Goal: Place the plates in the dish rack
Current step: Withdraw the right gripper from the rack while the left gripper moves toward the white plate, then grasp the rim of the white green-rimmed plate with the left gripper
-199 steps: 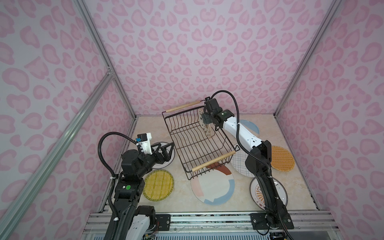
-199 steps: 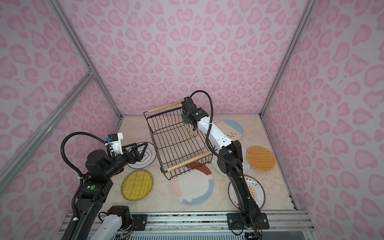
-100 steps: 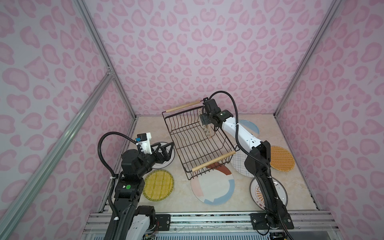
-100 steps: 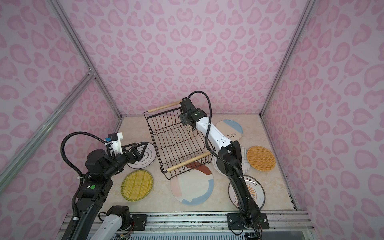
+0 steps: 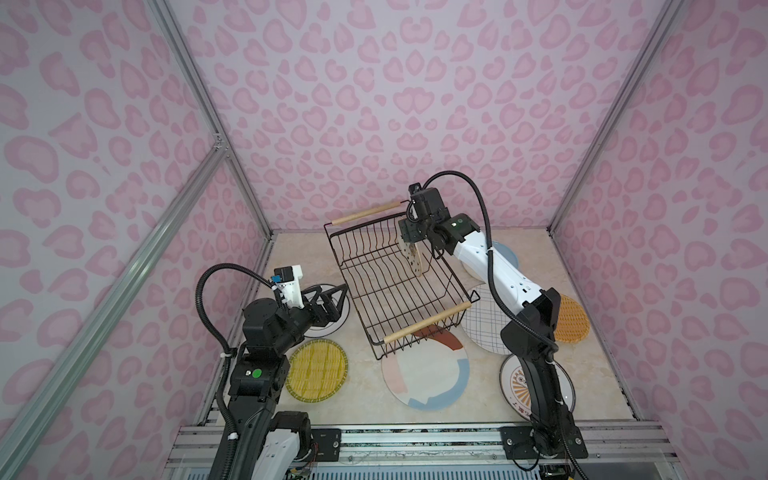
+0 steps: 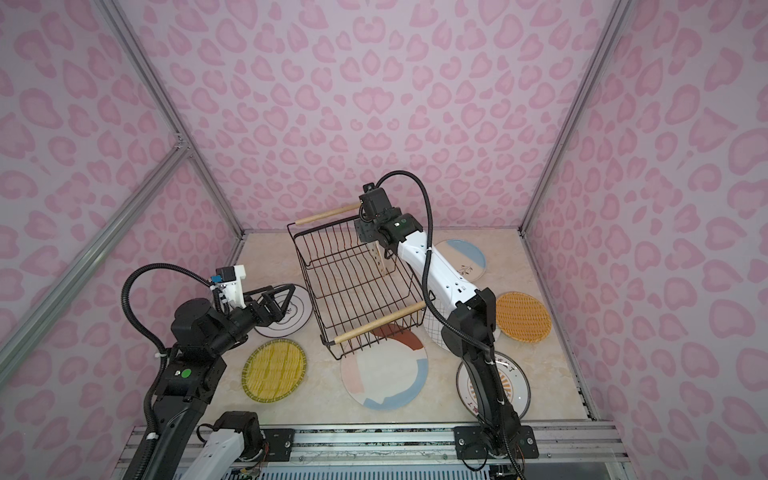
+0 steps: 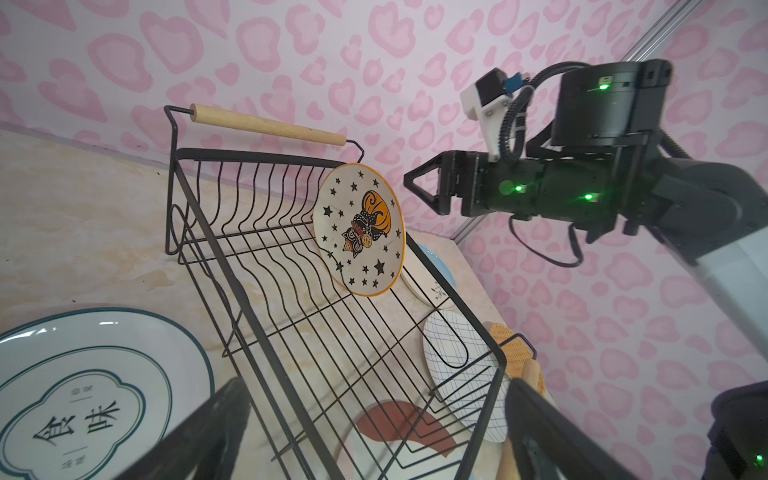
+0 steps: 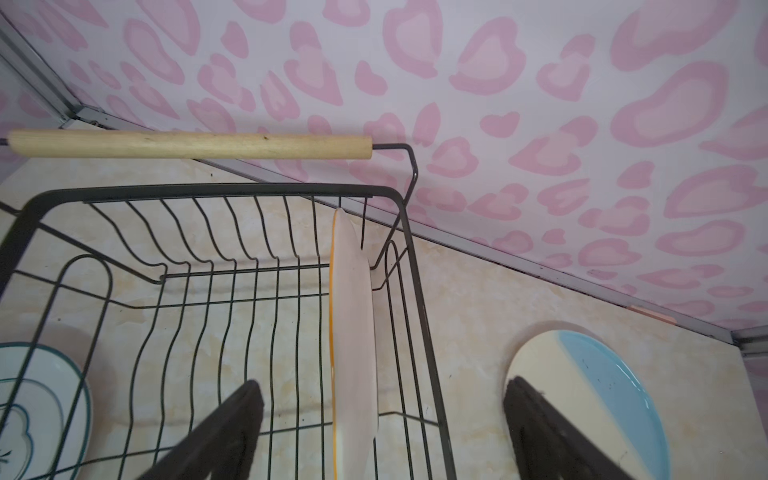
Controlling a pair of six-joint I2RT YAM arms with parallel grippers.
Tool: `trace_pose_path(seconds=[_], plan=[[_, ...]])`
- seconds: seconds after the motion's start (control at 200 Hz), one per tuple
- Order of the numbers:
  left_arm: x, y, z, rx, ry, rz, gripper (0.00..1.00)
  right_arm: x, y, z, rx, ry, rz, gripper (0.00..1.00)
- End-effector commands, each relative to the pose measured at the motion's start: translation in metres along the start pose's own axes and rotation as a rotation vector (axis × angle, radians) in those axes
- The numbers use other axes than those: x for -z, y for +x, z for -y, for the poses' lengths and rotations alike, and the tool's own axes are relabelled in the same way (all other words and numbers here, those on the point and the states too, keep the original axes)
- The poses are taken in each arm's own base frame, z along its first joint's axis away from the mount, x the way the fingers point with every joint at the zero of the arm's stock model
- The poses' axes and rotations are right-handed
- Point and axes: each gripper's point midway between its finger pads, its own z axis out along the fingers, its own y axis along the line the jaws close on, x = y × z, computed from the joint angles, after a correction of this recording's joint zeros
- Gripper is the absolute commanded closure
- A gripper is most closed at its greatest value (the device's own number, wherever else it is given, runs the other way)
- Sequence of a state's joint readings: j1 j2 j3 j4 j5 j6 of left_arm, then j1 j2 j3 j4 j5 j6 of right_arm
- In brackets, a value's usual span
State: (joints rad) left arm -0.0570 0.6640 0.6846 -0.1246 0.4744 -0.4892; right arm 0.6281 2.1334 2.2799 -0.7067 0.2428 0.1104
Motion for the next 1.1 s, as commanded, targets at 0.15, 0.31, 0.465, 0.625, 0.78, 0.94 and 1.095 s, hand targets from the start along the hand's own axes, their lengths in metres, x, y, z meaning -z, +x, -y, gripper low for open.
trace_pose_path(seconds=[0.15,0.31,0.465,0.625,0.78,0.94,1.095], plan=[[-0.005,0.000,-0.006,0.005,-0.019,-0.003,0.03,0.082,0.013,-0.001,-0.109,-0.087,0.132,0.09],[-0.028,0.026,-0.035,0.116,-0.099,-0.119,0.00,0.145,0.051,0.004,-0.190,-0.162,0.195,0.08],[-0.047,0.048,-0.056,0.155,-0.179,-0.275,0.06,0.190,0.089,0.010,-0.226,-0.240,0.204,0.08],[-0.033,0.059,-0.095,0.188,-0.393,-0.325,0.03,0.214,0.127,0.009,-0.238,-0.346,0.215,0.05],[-0.022,0.073,-0.131,0.336,-0.489,-0.342,0.02,0.215,0.150,-0.004,-0.230,-0.441,0.212,0.02],[-0.005,0.078,-0.180,0.507,-0.551,-0.321,0.01,0.215,0.169,-0.023,-0.220,-0.566,0.220,0.02],[0.003,0.092,-0.220,0.614,-0.625,-0.324,0.06,0.228,0.176,-0.030,-0.244,-0.665,0.275,0.02]])
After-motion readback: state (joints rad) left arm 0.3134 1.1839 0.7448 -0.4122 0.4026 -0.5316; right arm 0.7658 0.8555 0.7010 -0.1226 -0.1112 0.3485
